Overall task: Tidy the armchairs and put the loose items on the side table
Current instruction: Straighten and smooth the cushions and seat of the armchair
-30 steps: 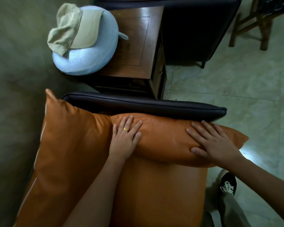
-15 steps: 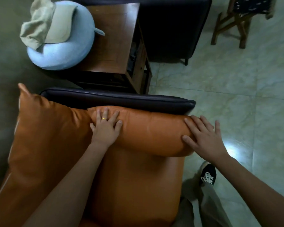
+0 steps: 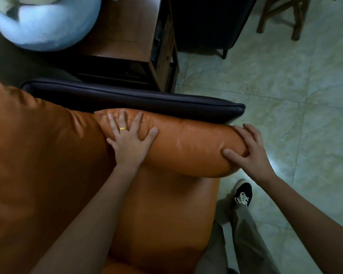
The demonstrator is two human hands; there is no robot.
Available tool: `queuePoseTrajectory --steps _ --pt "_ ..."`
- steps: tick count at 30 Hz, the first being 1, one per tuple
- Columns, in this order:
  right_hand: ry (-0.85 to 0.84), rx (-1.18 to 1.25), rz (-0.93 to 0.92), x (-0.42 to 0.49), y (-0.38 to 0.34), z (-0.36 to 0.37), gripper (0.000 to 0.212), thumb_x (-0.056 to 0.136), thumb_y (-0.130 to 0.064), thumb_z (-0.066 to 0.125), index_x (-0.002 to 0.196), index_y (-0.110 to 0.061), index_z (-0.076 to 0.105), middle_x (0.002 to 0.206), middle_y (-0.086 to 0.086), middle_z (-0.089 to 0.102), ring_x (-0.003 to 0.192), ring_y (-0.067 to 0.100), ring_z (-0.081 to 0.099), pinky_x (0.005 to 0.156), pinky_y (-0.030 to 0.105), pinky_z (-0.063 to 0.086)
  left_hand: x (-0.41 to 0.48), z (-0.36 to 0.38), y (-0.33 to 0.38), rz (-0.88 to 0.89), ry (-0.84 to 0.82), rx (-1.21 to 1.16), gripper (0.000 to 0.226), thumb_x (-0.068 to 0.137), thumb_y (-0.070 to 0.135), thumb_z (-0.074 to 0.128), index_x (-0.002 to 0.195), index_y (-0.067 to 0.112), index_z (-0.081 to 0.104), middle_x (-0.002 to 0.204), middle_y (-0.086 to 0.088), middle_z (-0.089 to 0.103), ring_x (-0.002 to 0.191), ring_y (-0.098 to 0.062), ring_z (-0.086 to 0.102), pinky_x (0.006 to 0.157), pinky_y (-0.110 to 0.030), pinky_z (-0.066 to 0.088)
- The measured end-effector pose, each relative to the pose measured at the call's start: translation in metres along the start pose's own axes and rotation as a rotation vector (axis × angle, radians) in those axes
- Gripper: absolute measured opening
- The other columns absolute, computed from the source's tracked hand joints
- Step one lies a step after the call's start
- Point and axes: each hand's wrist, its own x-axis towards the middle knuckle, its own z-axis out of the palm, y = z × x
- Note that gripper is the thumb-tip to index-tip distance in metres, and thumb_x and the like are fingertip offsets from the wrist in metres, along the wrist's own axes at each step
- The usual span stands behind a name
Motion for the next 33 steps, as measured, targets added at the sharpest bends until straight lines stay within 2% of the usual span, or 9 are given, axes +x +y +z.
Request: queuePoseTrajectory --steps 3,8,14,20,24,27,29,31,33 --pt "0.076 0.026 0.019 -0.004 -0.007 0.015 0.082 0.069 -0.063 0.072 0.143 -0.046 0.041 0.155 -0.018 0.017 0.14 0.005 0.025 0.103 0.027 0.034 0.001 0.007 -0.008 0.027 0.062 0.019 0.069 0.089 0.076 0.039 0.147 0.039 0.037 0.165 -0.002 0.012 0.153 -0.031 -0.009 0.107 -0.078 0.017" --pt "0.175 0.007 0.022 -0.022 -0.02 0.06 0.091 0.067 -0.063 0.073 0.147 -0.04 0.035 0.155 -0.009 0.016 0.144 0.019 0.026 0.115 0.046 0.035 0.017 0.012 -0.034 0.085 0.075 0.042 0.064 0.091 0.072 0.041 0.145 0.038 0.043 0.164 -0.004 0.019 0.153 -0.033 -0.002 0.107 -0.076 0.018" --pt "0.191 0.03 0.0 0.029 -0.064 0.123 0.086 0.073 -0.063 0.072 0.146 -0.046 0.031 0.156 -0.003 0.016 0.144 0.021 0.027 0.117 0.051 0.033 0.064 -0.013 -0.098 0.008 0.062 0.017 0.058 0.092 0.07 0.037 0.139 0.037 0.046 0.159 0.0 0.028 0.151 -0.029 0.008 0.102 -0.064 0.04" --pt "0.186 0.014 -0.008 0.024 -0.06 0.12 0.086 0.075 -0.062 0.07 0.148 -0.039 0.032 0.155 -0.001 0.018 0.143 0.02 0.029 0.117 0.046 0.034 0.063 -0.007 -0.098 0.004 0.081 0.017 0.058 0.093 0.067 0.038 0.141 0.034 0.045 0.159 -0.002 0.027 0.152 -0.03 0.008 0.103 -0.06 0.04" --pt "0.191 -0.021 -0.01 0.025 -0.057 0.116 0.083 0.075 -0.061 0.071 0.147 -0.041 0.033 0.155 0.001 0.02 0.142 0.022 0.029 0.116 0.051 0.035 0.063 -0.009 -0.098 0.003 0.062 0.002 0.058 0.093 0.066 0.039 0.142 0.035 0.044 0.161 -0.002 0.025 0.152 -0.029 0.005 0.105 -0.061 0.037" --pt "0.203 -0.131 -0.016 0.023 -0.057 0.11 0.082 0.077 -0.064 0.069 0.147 -0.038 0.034 0.155 0.004 0.024 0.142 0.027 0.028 0.116 0.052 0.033 0.057 -0.011 -0.092 -0.014 0.063 -0.024 0.058 0.095 0.065 0.038 0.145 0.036 0.039 0.164 -0.004 0.014 0.153 -0.029 0.0 0.109 -0.062 0.032" --pt "0.251 -0.319 -0.01 0.02 -0.061 0.108 0.082 0.079 -0.067 0.065 0.147 -0.031 0.038 0.154 0.008 0.03 0.14 0.033 0.028 0.114 0.053 0.032 0.046 -0.009 -0.084 -0.059 0.081 -0.058 0.059 0.098 0.062 0.034 0.151 0.035 0.031 0.166 -0.008 0.004 0.153 -0.029 -0.005 0.112 -0.064 0.026" --pt "0.316 -0.509 -0.01 0.015 -0.067 0.108 0.082 0.082 -0.069 0.062 0.147 -0.024 0.04 0.154 0.011 0.034 0.141 0.037 0.028 0.114 0.058 0.027 0.029 -0.003 -0.075 -0.109 0.103 -0.107 0.059 0.101 0.055 0.032 0.155 0.034 0.022 0.167 -0.007 -0.003 0.153 -0.028 -0.007 0.113 -0.065 0.024" --pt "0.332 -0.574 -0.02 0.008 -0.072 0.11 0.081 0.087 -0.064 0.061 0.148 -0.017 0.038 0.156 0.014 0.033 0.145 0.039 0.023 0.117 0.061 0.019 0.006 0.005 -0.065 -0.135 0.124 -0.161 0.058 0.103 0.047 0.033 0.157 0.032 0.019 0.167 -0.006 -0.005 0.154 -0.028 -0.006 0.113 -0.061 0.026"
